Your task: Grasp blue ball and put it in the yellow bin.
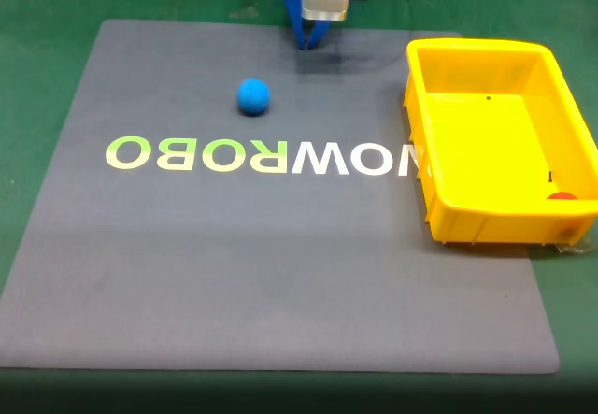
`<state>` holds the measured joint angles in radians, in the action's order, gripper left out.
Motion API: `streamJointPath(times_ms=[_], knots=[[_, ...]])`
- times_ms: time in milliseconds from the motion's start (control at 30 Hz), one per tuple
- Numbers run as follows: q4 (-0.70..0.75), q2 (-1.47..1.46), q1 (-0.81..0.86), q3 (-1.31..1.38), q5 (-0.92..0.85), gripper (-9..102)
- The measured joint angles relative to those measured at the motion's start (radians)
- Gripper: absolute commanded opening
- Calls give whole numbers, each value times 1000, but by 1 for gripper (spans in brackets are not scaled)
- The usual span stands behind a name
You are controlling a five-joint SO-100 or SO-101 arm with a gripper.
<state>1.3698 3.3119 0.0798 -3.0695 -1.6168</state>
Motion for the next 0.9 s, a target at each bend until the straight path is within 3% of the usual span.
streamJointPath(times_ms=[367, 600, 900], knots=[[2, 0, 0, 0, -43, 6], [-28, 0, 11, 2, -63, 29], [-84, -23, 92, 91, -201, 32]])
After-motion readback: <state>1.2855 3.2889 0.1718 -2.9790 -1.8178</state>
